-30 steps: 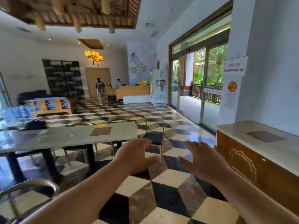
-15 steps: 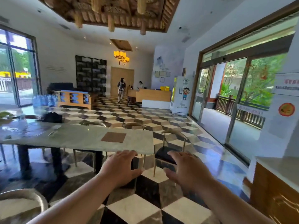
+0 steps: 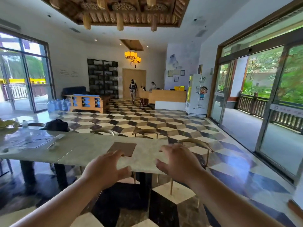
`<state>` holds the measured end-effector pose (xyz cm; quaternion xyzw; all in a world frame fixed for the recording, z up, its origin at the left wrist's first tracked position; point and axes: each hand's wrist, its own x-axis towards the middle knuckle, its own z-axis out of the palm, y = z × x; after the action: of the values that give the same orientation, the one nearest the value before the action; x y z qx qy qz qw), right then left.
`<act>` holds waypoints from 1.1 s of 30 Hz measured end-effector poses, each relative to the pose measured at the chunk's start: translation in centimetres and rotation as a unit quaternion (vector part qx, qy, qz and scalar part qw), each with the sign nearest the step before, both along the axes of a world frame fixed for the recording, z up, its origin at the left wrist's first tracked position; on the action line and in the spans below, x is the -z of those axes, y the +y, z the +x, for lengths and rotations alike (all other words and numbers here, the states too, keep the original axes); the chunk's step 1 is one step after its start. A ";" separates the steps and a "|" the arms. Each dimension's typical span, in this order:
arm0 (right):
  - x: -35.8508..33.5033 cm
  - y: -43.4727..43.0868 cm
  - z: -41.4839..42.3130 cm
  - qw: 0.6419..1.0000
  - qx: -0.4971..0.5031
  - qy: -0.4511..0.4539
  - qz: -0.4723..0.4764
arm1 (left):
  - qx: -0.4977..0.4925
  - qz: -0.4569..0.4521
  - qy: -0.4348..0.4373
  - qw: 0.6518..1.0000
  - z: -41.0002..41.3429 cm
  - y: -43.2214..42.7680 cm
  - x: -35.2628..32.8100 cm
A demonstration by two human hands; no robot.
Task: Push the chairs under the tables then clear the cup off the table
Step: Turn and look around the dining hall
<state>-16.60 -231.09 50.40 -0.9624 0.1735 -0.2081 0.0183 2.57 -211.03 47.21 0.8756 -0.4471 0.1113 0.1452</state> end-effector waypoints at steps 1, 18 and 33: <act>0.4 -1.7 2.3 1.000 -0.017 -0.001 -0.003 | -0.020 0.011 -0.001 1.000 2.0 -0.9 0.5; 0.0 -10.6 45.3 0.965 -0.262 0.002 0.005 | -0.285 -0.005 -0.009 0.958 32.5 -3.2 -2.0; -1.5 2.6 81.6 0.938 -0.347 0.003 -0.006 | -0.381 -0.046 -0.012 0.923 63.2 11.7 -0.7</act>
<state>65.00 -228.50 51.89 -0.9635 -0.1726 -0.1869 0.0828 65.78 -199.29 47.91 0.9708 -0.0759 0.1894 0.1260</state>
